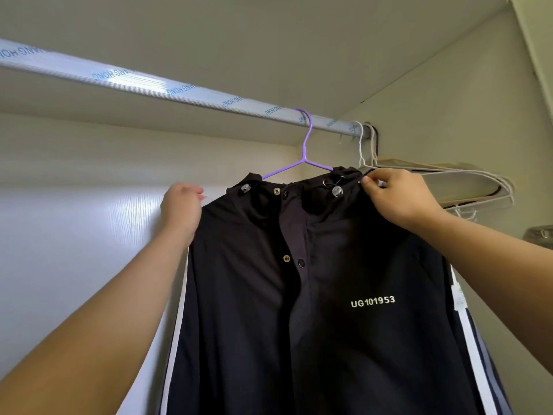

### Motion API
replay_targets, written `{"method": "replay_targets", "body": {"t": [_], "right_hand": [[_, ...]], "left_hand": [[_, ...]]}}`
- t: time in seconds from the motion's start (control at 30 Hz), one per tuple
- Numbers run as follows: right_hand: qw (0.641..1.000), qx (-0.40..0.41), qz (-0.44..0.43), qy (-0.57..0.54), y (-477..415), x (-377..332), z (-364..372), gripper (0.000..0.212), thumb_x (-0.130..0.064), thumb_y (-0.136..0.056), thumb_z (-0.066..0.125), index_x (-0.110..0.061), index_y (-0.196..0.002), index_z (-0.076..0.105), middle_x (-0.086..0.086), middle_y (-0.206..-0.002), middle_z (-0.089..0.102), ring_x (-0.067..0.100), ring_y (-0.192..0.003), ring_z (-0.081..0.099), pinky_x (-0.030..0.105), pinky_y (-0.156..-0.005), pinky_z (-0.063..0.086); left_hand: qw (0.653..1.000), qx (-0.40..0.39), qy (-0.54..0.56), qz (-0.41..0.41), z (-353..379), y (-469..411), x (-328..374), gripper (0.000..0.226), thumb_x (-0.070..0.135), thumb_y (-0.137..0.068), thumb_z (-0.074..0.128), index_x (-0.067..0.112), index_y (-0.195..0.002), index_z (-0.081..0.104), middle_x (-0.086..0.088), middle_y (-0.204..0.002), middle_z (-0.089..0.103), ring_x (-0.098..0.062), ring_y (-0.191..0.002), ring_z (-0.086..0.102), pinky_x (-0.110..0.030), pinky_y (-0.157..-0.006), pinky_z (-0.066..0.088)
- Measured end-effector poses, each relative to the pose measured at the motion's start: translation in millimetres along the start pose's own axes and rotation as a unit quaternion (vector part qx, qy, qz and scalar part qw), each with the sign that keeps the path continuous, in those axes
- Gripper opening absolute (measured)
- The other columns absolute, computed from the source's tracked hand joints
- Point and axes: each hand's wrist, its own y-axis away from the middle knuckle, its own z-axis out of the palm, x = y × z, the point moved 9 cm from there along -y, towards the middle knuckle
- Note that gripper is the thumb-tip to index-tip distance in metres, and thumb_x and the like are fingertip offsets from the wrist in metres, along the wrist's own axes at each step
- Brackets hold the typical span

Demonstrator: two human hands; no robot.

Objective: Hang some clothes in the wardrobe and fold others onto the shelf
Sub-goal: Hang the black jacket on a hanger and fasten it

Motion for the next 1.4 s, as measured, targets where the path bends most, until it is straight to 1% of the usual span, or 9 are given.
{"method": "replay_targets", "body": {"t": [0.2, 0.43, 0.6, 0.73, 0.87, 1.0, 1.2, 1.3, 1.4], "right_hand": [[1.000, -0.002, 0.012, 0.016, 1.1, 0.3, -11.1, 0.032, -0.047, -0.099, 0.047, -0.028, -0.110, 0.071, 0.002, -0.118, 0.069, 0.030, -0.118, 0.057, 0.035, -0.088, 0.043], [0.994, -0.041, 0.071, -0.071, 10.1, 26.2, -27.1, 0.041, -0.049, -0.098, 0.049, -0.017, -0.098, 0.076, 0.008, -0.094, 0.071, 0.027, -0.094, 0.064, 0.034, -0.081, 0.049], [0.911, -0.127, 0.230, -0.319, 33.5, 77.6, -16.0, 0.038, -0.046, -0.097, 0.055, -0.013, -0.106, 0.072, 0.004, -0.106, 0.076, 0.020, -0.098, 0.071, 0.037, -0.100, 0.051], [0.951, -0.136, 0.176, -0.213, 29.1, 85.6, -21.5, 0.062, -0.063, -0.098, 0.039, -0.012, -0.117, 0.069, 0.000, -0.118, 0.068, 0.021, -0.113, 0.062, 0.039, -0.110, 0.040], [0.996, -0.040, 0.075, -0.024, 20.0, 63.2, -50.8, 0.033, -0.046, -0.102, 0.042, -0.019, -0.101, 0.060, 0.003, -0.097, 0.059, 0.026, -0.097, 0.055, 0.031, -0.080, 0.037], [0.995, 0.094, 0.019, -0.010, 26.4, 52.6, -67.4, 0.022, -0.034, -0.100, 0.049, -0.013, -0.105, 0.053, 0.002, -0.094, 0.055, 0.024, -0.089, 0.049, 0.034, -0.075, 0.035], [0.997, 0.019, 0.058, 0.037, 39.8, 70.0, -51.3, 0.019, -0.033, -0.098, 0.039, -0.021, -0.104, 0.053, 0.004, -0.102, 0.062, 0.029, -0.096, 0.056, 0.038, -0.078, 0.044], [0.994, 0.089, 0.020, 0.064, 35.2, 43.7, -62.4, 0.027, -0.024, -0.097, 0.036, -0.015, -0.114, 0.055, 0.009, -0.114, 0.062, 0.032, -0.105, 0.055, 0.040, -0.085, 0.044], [0.993, 0.033, -0.045, 0.108, 24.9, 10.9, -42.0, 0.029, -0.030, -0.100, 0.035, -0.014, -0.109, 0.056, 0.012, -0.112, 0.064, 0.035, -0.105, 0.057, 0.041, -0.084, 0.045]], "left_hand": [[0.952, -0.098, -0.187, 0.222, 36.7, 34.7, 17.8, 0.028, 0.049, -0.097, 0.053, 0.026, -0.104, 0.066, 0.013, -0.100, 0.067, -0.012, -0.090, 0.060, -0.032, -0.081, 0.047], [0.933, -0.068, -0.277, 0.219, 50.0, 29.7, 19.2, 0.033, 0.036, -0.102, 0.040, 0.014, -0.080, 0.048, -0.002, -0.076, 0.054, -0.033, -0.084, 0.052, -0.040, -0.074, 0.040], [0.944, -0.057, -0.255, 0.201, 61.0, 30.9, 28.7, 0.031, 0.023, -0.102, 0.033, 0.003, -0.088, 0.053, -0.012, -0.088, 0.059, -0.036, -0.091, 0.050, -0.045, -0.084, 0.043], [0.930, -0.043, -0.278, 0.236, 66.2, 30.5, 26.2, 0.049, 0.052, -0.103, 0.033, 0.014, -0.075, 0.047, 0.000, -0.068, 0.050, -0.034, -0.081, 0.050, -0.043, -0.086, 0.035], [0.927, -0.034, -0.280, 0.248, 68.8, 26.0, 28.5, 0.052, 0.055, -0.101, 0.037, 0.015, -0.069, 0.044, 0.001, -0.062, 0.047, -0.035, -0.078, 0.051, -0.042, -0.081, 0.033], [0.932, -0.036, -0.268, 0.240, 67.6, 26.7, 25.7, 0.053, 0.055, -0.100, 0.038, 0.011, -0.070, 0.046, -0.001, -0.062, 0.048, -0.036, -0.075, 0.050, -0.042, -0.080, 0.034], [0.945, -0.042, -0.241, 0.219, 64.3, 32.8, 27.4, 0.053, 0.053, -0.102, 0.034, 0.014, -0.067, 0.040, -0.001, -0.062, 0.045, -0.032, -0.073, 0.046, -0.042, -0.078, 0.036], [0.963, -0.035, -0.198, 0.178, 56.6, 27.8, 17.1, 0.052, 0.044, -0.105, 0.028, 0.008, -0.068, 0.036, -0.006, -0.064, 0.044, -0.032, -0.070, 0.044, -0.041, -0.069, 0.035], [0.960, -0.014, -0.228, 0.163, 53.8, 29.9, 9.8, 0.047, 0.035, -0.106, 0.024, 0.007, -0.073, 0.041, -0.009, -0.074, 0.052, -0.038, -0.080, 0.051, -0.045, -0.075, 0.039]]}}
